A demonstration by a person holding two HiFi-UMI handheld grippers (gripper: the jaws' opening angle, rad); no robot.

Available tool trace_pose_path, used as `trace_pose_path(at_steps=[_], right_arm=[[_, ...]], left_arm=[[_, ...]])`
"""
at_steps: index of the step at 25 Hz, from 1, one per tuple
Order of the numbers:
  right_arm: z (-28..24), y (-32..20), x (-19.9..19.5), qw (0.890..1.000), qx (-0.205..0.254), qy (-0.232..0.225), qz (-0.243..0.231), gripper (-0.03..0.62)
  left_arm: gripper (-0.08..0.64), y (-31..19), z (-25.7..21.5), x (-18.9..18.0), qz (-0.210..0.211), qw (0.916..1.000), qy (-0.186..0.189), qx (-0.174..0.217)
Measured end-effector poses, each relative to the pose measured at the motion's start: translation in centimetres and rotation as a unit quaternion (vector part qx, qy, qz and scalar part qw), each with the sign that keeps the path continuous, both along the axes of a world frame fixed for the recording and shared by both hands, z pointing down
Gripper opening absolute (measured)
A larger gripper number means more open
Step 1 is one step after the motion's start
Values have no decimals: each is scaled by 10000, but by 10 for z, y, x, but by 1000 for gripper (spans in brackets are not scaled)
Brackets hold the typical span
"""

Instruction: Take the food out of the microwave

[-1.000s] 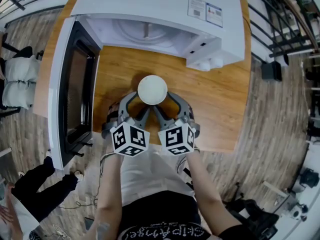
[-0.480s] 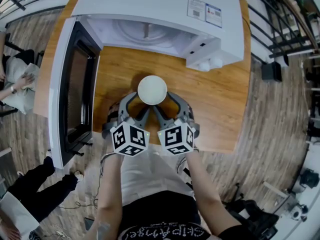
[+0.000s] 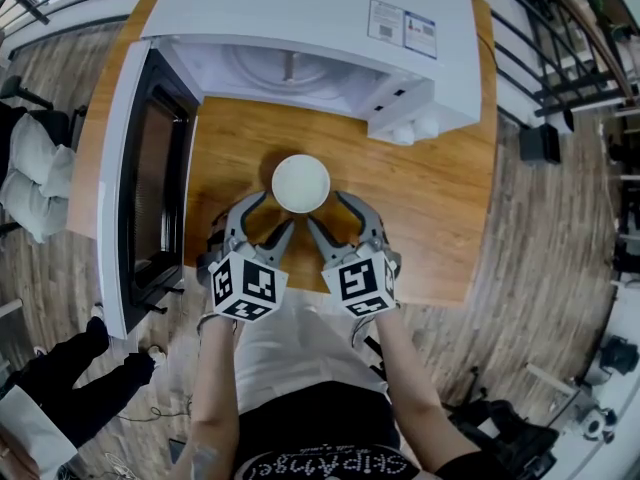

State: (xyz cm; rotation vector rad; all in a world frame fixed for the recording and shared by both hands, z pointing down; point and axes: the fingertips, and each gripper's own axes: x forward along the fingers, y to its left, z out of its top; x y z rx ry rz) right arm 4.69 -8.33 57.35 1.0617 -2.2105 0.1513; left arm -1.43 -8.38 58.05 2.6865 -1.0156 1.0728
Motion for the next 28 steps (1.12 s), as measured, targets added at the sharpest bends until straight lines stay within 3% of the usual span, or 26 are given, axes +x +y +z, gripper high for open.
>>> trace_pose_path(at_steps=[3,6,9,12,18,28], right_arm=[[-16,6,-2,9997,64,-244,-34,252],[-40,6,1,9971,279,-668,216,126],[-67,1,6,9917,423,-1100,515,73],[-99,-6,9,9855,649,-1420,660,51],[-157,-9,18,9712,1055,-1994,772,37],[-265,15,84,9399,1929,-2518,1265,32]], left_arm=[[263,0,-18,-5,-25,9998,156,141],[200,-5,-46,-12,-215,9982,377,416],[102,-11,-80,-15,-447,9938,648,785],[49,-17,-112,-12,-623,9873,973,1093],[32,-27,-175,-8,-1259,9643,1782,1498],[31,-4,-284,1,-1494,9202,3102,1861]])
